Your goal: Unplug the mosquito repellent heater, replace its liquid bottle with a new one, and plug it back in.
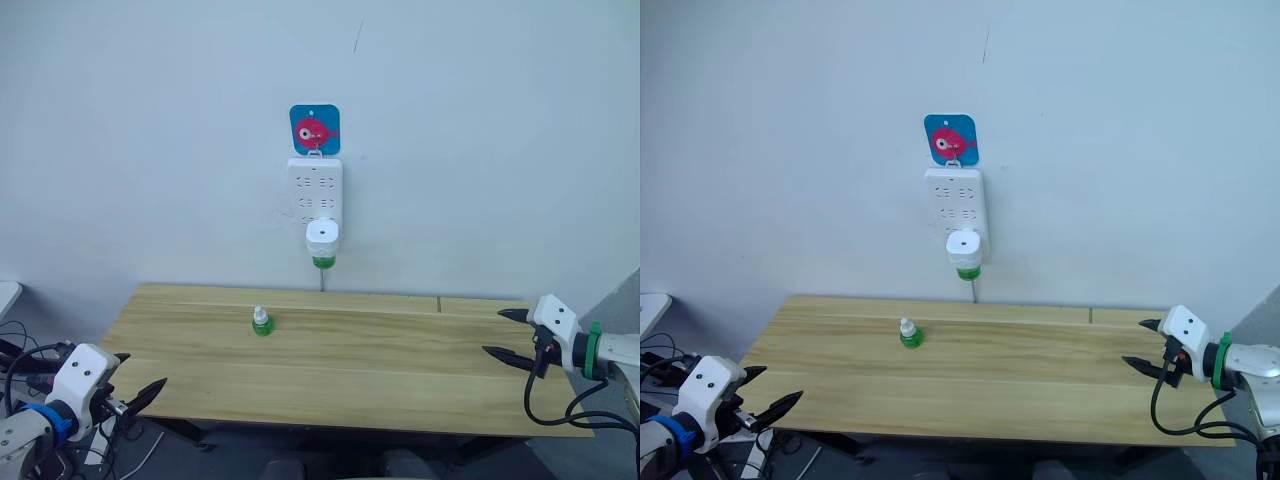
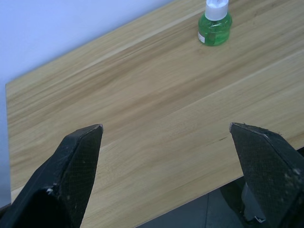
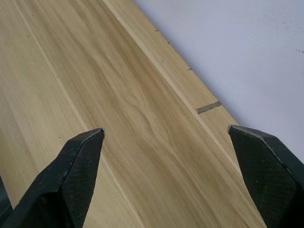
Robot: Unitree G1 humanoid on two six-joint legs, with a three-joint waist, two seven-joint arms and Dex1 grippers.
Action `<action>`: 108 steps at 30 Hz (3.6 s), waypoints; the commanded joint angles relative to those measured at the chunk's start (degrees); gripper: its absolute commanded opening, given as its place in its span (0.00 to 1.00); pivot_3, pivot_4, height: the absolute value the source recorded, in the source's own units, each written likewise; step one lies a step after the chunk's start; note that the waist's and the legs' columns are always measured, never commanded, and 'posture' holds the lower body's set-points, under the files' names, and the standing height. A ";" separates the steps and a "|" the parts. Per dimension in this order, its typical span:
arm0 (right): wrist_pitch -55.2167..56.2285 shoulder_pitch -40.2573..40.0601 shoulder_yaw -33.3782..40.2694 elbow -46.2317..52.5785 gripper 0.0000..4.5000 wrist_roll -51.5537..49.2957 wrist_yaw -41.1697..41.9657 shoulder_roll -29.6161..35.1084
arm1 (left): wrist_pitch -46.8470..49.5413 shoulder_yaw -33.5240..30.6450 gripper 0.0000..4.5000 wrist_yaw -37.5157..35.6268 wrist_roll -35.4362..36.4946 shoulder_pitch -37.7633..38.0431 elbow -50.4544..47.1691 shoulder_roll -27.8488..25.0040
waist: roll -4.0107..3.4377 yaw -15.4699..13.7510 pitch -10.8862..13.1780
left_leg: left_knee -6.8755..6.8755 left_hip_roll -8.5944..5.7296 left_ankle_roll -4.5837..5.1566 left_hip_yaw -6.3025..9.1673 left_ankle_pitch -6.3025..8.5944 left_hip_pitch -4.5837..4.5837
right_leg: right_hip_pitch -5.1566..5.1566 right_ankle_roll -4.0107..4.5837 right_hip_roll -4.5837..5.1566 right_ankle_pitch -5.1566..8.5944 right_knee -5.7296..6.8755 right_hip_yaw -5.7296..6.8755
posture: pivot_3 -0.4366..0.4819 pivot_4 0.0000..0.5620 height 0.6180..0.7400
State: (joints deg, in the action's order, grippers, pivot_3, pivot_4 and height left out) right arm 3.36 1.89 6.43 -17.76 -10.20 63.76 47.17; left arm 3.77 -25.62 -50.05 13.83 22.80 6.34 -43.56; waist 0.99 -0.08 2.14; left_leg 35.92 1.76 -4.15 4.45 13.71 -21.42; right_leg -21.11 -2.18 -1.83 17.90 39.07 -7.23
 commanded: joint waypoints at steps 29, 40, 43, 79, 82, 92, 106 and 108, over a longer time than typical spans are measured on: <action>1.73 -1.35 1.29 2.48 0.97 -0.95 -1.46 0.49 | -5.16 -2.98 1.00 -6.67 2.93 -5.35 8.38 -4.07 | -0.01 0.11 0.00 | 0.00 0.00 0.00 0.00 0.00 0.01 | 0.00 -0.03 0.00 -0.02 0.01 0.02 | 0.60 0.00 1.00; -11.48 -4.83 1.85 28.00 0.97 -8.42 -4.49 -0.41 | 5.00 3.05 1.00 -9.59 7.10 -15.42 0.16 -4.73 | -0.04 0.66 0.02 | 0.02 0.01 -0.01 0.00 0.00 -0.02 | -0.02 -0.06 0.00 -0.03 0.02 0.02 | 0.46 0.00 1.00; -18.87 -3.13 0.55 37.23 0.97 -11.74 -7.17 -1.29 | 9.31 5.87 1.00 -9.89 9.01 -22.32 -1.35 -4.00 | -0.02 1.26 0.02 | 0.03 0.00 -0.01 0.04 0.01 -0.07 | -0.03 -0.11 -0.01 -0.06 0.02 0.06 | 0.42 0.00 1.00; -38.22 3.15 0.25 56.62 0.97 -16.87 -28.58 -9.64 | -1.73 20.08 1.00 -13.85 0.19 -64.78 36.22 6.37 | 0.10 11.56 0.17 | 0.15 -0.04 0.00 0.32 0.00 -0.41 | -0.19 -0.40 -0.06 -0.22 0.02 0.14 | 0.23 0.04 1.00; -38.43 3.26 0.79 56.59 0.97 -17.24 -28.48 -9.39 | -2.52 21.01 1.00 -15.83 -0.34 -66.00 37.51 6.62 | 0.11 11.60 0.17 | 0.16 -0.05 0.00 0.33 0.00 -0.42 | -0.18 -0.40 -0.06 -0.22 0.02 0.15 | 0.23 0.04 1.00; -39.28 3.61 0.50 57.39 0.97 -17.85 -28.90 -9.60 | -2.07 21.08 1.00 -18.20 -0.54 -68.85 39.32 7.14 | 0.11 12.15 0.20 | 0.16 -0.06 0.00 0.36 0.00 -0.45 | -0.19 -0.40 -0.06 -0.22 0.01 0.17 | 0.23 0.04 1.00; -39.16 5.91 -1.79 57.10 1.00 -18.85 -28.59 -10.26 | -1.46 19.85 0.31 -17.90 0.63 -68.58 38.75 8.16 | 0.14 12.42 0.23 | 0.17 -0.09 0.00 0.52 -0.01 -0.47 | -0.12 -0.41 -0.05 -0.22 0.01 0.28 | 0.24 0.04 1.00; -38.87 6.45 -3.02 56.93 1.00 -18.46 -28.61 -10.69 | -1.27 19.83 0.30 -17.78 0.84 -68.38 38.35 8.38 | 0.15 12.41 0.24 | 0.19 -0.09 0.00 0.57 -0.01 -0.46 | -0.07 -0.41 -0.05 -0.22 0.01 0.31 | 0.24 0.04 1.00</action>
State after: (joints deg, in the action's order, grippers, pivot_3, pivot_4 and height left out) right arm -36.68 6.82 3.61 37.83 -28.28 34.98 36.86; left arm 3.05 -5.07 -69.26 14.69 -44.23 47.00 -35.49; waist 1.13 12.33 2.38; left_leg 36.12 1.66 -4.15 5.02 13.70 -21.88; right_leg -21.18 -2.60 -1.88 17.68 39.08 -6.93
